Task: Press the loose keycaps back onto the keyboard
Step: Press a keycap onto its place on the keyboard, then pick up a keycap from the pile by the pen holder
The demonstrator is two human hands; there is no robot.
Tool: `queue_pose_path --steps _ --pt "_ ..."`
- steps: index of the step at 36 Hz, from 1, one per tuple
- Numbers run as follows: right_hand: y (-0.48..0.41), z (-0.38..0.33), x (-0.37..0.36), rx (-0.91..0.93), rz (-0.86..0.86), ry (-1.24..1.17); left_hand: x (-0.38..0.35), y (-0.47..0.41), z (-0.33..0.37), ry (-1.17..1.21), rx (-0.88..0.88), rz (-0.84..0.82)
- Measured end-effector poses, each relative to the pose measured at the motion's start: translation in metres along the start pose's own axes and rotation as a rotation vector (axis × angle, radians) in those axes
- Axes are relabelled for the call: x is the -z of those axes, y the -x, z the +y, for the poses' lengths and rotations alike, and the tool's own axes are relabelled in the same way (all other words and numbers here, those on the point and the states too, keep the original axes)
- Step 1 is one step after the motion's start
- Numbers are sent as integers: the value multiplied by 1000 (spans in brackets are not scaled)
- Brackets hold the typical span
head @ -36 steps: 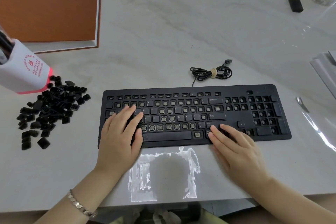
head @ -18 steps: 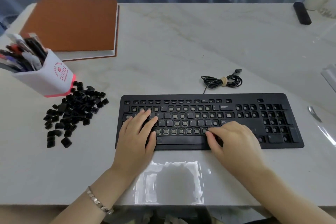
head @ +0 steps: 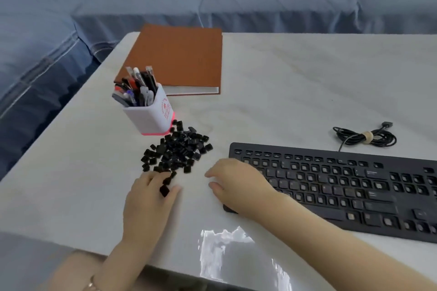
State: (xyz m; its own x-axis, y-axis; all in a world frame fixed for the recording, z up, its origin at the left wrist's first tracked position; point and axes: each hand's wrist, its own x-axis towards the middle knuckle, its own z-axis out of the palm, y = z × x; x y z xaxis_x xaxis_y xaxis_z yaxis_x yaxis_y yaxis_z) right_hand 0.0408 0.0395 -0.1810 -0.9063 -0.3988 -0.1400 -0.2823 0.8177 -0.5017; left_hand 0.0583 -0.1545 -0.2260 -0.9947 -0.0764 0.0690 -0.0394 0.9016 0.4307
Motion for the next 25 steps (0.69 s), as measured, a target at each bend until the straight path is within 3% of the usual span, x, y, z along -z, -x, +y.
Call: queue_pose_path --steps 5,10,14,16,21,25 --pt "-44 -12 -18 49 -20 42 0 2 -15 112 -8 -113" --pt "-72 -20 -39 46 -65 141 0 0 -15 111 -37 -78" --pt "-77 -20 -49 59 5 192 -3 1 -21 65 -115 23" --pt "-76 -19 -50 39 32 171 2 2 -19 200 -27 27" --pt "-70 -10 -54 14 50 219 19 -2 -4 817 349 21" --pt "-61 -8 -57 46 75 356 32 -6 11 1071 442 -57"
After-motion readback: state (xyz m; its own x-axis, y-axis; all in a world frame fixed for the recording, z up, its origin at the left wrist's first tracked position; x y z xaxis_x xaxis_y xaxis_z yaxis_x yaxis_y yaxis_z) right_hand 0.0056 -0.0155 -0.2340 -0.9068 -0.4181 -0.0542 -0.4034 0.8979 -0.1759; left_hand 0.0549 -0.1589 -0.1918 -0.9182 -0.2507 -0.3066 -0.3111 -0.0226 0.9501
